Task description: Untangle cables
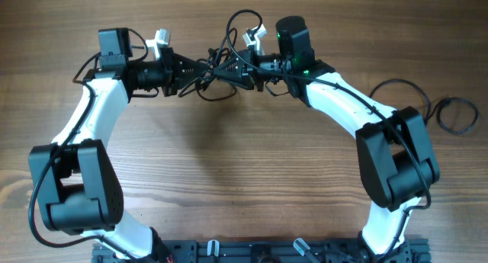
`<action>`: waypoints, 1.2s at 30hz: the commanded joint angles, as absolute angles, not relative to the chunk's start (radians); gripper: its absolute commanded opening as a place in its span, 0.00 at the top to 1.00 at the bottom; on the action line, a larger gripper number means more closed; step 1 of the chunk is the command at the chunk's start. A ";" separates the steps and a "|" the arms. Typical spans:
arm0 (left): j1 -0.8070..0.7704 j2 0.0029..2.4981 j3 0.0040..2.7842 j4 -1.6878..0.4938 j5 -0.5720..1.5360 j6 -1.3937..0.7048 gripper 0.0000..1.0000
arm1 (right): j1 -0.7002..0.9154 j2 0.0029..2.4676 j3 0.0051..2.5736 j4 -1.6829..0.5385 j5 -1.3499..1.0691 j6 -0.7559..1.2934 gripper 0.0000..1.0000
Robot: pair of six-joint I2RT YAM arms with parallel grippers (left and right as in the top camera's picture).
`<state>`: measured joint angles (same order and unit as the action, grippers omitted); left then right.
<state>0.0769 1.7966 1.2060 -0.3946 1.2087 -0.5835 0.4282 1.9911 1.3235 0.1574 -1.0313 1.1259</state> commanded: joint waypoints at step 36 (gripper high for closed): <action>0.074 1.777 1.210 -0.731 0.365 -0.318 0.96 | 0.352 1.973 1.333 -0.340 -0.357 0.654 0.96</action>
